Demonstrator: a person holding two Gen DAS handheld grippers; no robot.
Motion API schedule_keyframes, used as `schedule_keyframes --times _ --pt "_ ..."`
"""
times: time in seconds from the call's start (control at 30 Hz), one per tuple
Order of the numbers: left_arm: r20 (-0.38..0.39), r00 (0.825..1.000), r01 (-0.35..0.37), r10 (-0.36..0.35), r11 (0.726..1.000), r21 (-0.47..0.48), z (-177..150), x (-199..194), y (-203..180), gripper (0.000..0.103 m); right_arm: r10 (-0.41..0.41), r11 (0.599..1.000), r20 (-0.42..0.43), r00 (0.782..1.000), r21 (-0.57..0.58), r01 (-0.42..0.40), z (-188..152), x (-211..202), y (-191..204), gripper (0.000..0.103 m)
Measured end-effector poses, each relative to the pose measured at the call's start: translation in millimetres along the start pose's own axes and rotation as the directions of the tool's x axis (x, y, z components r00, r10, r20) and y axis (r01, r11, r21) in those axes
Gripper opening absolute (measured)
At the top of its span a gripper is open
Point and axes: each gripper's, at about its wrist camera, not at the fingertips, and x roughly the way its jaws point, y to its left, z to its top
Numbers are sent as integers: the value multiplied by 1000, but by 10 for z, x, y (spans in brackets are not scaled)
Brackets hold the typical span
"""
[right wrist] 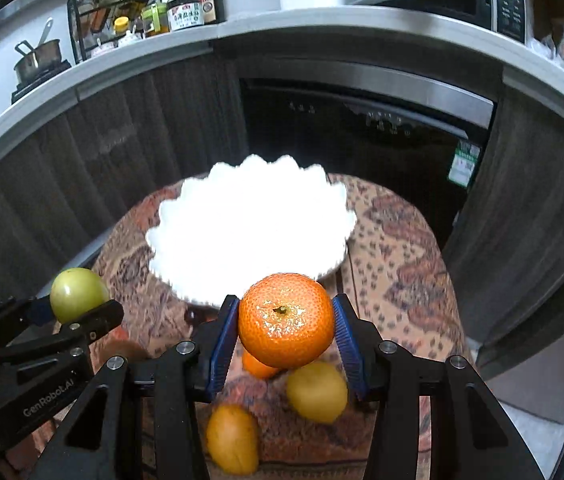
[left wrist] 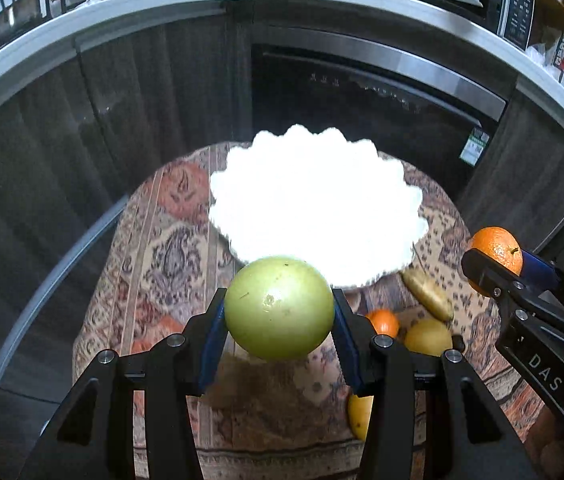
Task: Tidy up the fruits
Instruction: 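Carry the apple with the left tool while the right tool carries the orange to the bowl, then open both tools to drop the apple and orange into the bowl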
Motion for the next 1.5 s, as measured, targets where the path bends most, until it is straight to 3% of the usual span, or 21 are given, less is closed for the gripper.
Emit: schedule_keyframes --times 0.47,0.73,1.07,1.13,1.17,1.2,1.3,1.4,1.5 --pt "19 1000 8 -9 999 31 521 359 29 48 -20 999 15 1000 -28 20 455 429 -47 48" --pt "-57 998 10 -9 1000 20 593 845 63 48 -12 999 -48 999 -42 10 481 837 -11 48" --pt "-142 990 24 -24 1000 -1 533 1171 88 48 20 999 -124 992 -31 -24 401 1148 -17 48" --pt "-144 989 21 -20 1000 3 522 1178 81 52 28 999 -119 993 -33 -32 403 1145 -14 49" --pt "-135 991 12 -11 1000 8 521 1158 77 61 28 999 -110 993 -38 -33 409 1135 -7 51" --pt "-125 992 -1 2 1000 11 528 1139 79 68 22 999 -98 995 -45 -26 420 1115 0 60" --pt "-105 994 -17 19 1000 14 564 1080 94 75 -10 999 -56 998 -37 8 466 1032 -14 82" --pt "-91 995 -46 47 999 14 596 1009 112 86 -37 999 -28 999 -30 36 508 966 -41 83" --pt "-66 996 -62 64 998 20 617 900 116 90 -64 998 -8 998 -22 64 535 892 -72 85"
